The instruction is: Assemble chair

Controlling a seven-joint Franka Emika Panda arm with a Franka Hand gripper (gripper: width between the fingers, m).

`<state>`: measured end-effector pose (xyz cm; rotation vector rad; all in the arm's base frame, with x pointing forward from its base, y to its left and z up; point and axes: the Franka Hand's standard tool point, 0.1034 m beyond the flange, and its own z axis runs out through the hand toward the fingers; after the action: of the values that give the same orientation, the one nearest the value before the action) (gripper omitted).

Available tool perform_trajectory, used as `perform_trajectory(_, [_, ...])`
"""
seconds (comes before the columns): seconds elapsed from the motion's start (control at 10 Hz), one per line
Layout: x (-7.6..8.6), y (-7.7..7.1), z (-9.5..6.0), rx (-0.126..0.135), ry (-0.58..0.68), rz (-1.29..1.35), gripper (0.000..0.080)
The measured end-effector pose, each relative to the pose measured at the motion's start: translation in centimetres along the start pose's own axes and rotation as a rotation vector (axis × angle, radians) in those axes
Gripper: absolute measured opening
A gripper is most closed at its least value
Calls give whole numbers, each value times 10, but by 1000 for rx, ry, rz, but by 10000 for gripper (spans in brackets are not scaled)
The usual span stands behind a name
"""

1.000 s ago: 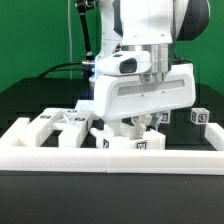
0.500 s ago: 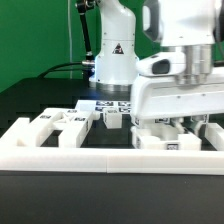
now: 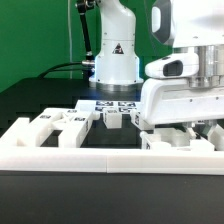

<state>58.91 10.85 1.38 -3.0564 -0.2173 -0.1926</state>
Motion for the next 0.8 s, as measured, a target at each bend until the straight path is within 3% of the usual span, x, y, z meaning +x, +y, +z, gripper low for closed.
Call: perform_trajectory(0.8, [10, 3, 2, 5, -5, 92, 34])
